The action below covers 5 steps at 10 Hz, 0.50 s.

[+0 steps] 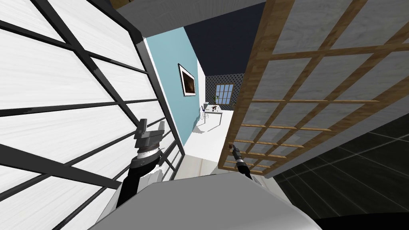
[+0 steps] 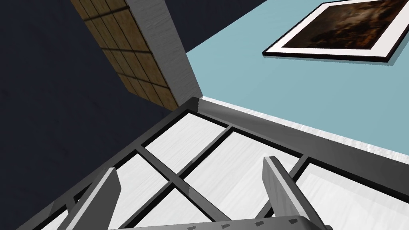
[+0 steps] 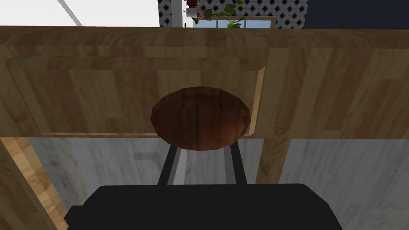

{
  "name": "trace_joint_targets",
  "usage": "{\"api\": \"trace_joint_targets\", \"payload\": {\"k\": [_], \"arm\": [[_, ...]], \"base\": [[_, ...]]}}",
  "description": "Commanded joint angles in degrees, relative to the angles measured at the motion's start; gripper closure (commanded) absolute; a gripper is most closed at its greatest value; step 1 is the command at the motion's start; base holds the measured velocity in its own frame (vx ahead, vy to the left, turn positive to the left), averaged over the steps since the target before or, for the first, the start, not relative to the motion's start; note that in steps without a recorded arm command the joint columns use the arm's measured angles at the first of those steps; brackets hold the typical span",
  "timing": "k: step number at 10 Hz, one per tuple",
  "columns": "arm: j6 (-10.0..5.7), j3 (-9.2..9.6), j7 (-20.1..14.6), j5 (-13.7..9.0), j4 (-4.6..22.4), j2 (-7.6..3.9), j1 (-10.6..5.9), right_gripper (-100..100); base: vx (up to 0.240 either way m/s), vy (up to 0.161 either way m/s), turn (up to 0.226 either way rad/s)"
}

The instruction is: Pull the door open

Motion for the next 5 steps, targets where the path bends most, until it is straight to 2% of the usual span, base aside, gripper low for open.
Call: {"api": "trace_joint_targets", "payload": {"k": [1, 2, 3, 4, 5], "arm": [[-0.25, 0.96, -2.86, -1.37, -0.05, 0.35, -0.65, 100], [-0.25, 0.96, -3.82, -1.37, -0.05, 0.35, -0.65, 100], [-0.06, 1.33, -5.83, -2.4, 0.0, 0.31, -0.75, 100], [-0.06, 1.33, -6.2, -2.4, 0.0, 0.31, -0.75, 100], [0.12, 1.7, -8.45, -3.44, 0.05, 0.27, -0.86, 100]], "base": [[-0.068, -0.025, 0.116], [-0.05, -0.023, 0.05], [-0.037, -0.014, 0.054], [-0.029, -0.009, 0.041], [-0.044, -0.012, 0.057]]}}
